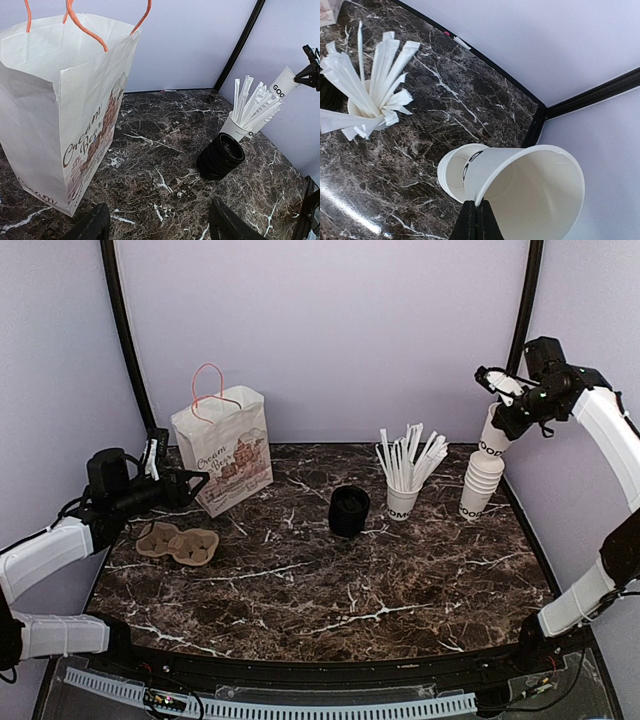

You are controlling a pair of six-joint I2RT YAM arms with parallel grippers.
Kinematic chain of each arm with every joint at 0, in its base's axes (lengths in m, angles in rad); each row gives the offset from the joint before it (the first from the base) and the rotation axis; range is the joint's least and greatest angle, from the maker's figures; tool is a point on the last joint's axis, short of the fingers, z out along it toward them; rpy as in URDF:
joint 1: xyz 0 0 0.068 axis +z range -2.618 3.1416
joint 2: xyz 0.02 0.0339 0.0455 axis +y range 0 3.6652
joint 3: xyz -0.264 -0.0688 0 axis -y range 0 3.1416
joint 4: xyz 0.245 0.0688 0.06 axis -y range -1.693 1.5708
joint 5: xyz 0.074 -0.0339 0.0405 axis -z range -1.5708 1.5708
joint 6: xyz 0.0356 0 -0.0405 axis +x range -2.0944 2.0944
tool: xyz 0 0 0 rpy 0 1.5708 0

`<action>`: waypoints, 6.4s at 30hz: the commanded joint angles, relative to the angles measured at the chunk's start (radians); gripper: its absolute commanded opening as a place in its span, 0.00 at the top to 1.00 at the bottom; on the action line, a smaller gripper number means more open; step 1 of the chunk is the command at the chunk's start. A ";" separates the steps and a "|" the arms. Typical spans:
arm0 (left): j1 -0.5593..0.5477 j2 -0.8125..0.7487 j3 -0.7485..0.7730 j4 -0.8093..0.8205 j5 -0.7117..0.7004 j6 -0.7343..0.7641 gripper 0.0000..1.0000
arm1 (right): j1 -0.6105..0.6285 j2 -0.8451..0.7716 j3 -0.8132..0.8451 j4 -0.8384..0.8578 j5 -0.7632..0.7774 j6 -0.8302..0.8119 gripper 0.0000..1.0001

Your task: Pack the takeout coffee

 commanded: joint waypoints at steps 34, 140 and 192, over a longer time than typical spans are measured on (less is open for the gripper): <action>-0.004 -0.029 0.056 -0.122 -0.227 0.107 0.30 | 1.022 0.152 -0.171 -0.001 -0.109 -0.088 1.00; -0.651 1.199 1.415 -0.896 -0.578 -0.078 0.58 | 0.557 -0.132 -0.938 0.576 -0.297 0.008 0.71; -0.668 1.231 1.491 -0.954 -0.632 -0.055 0.76 | 0.574 -0.093 -0.930 0.554 -0.278 -0.005 0.71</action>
